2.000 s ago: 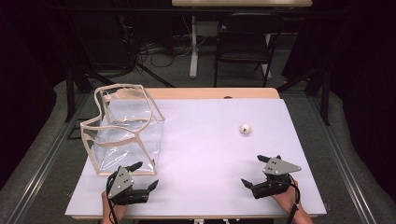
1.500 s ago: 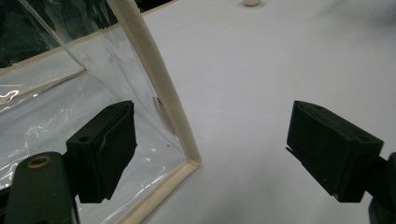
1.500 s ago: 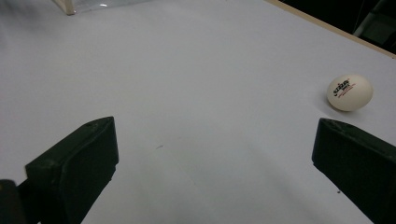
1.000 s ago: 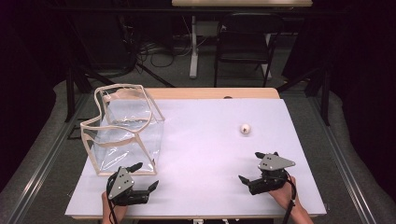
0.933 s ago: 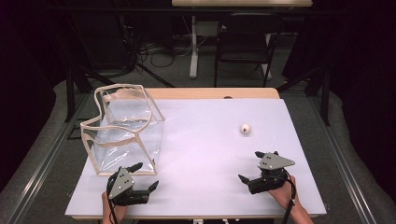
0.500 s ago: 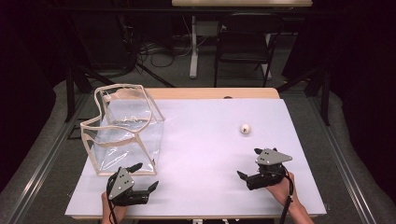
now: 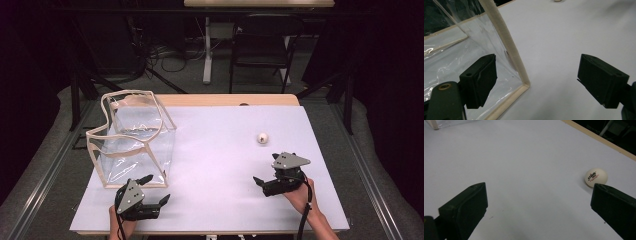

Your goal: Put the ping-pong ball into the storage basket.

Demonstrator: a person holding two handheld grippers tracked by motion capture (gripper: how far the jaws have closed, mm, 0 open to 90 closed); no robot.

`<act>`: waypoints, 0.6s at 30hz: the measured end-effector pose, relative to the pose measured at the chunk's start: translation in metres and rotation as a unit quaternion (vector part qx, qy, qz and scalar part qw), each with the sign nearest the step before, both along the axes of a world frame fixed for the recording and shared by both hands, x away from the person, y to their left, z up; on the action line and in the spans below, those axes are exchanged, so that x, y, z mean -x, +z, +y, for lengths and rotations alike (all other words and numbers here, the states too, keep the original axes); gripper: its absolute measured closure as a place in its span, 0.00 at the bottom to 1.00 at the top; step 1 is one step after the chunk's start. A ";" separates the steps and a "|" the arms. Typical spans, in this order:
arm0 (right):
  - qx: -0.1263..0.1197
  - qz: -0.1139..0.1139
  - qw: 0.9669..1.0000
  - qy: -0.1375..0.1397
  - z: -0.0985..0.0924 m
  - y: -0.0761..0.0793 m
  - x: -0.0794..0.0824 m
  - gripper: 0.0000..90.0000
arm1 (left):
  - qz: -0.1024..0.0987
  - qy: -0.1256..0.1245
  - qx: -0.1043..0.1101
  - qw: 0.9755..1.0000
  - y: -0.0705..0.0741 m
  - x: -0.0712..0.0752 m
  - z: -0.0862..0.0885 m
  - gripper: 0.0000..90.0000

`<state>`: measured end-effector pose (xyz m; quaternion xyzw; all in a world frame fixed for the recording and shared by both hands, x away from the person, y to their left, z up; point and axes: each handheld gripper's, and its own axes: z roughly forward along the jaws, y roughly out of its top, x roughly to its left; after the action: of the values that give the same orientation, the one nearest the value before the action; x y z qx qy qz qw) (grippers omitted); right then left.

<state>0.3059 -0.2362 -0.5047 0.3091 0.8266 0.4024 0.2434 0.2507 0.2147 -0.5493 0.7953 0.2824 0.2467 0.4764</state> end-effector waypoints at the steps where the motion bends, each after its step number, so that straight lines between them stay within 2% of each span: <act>1: 0.002 -0.001 1.000 -0.001 0.000 0.001 -0.002 0.01 | 0.001 0.000 -0.001 1.000 0.000 0.000 0.000 0.18; 18: 0.006 0.006 1.000 -0.016 0.002 0.006 -0.024 0.01 | 0.001 -0.003 -0.003 1.000 0.000 -0.001 -0.001 0.18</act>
<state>0.3299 -0.2346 -0.4987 0.3228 0.8255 0.3920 0.2466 0.2512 0.2138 -0.5497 0.7979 0.2798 0.2455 0.4742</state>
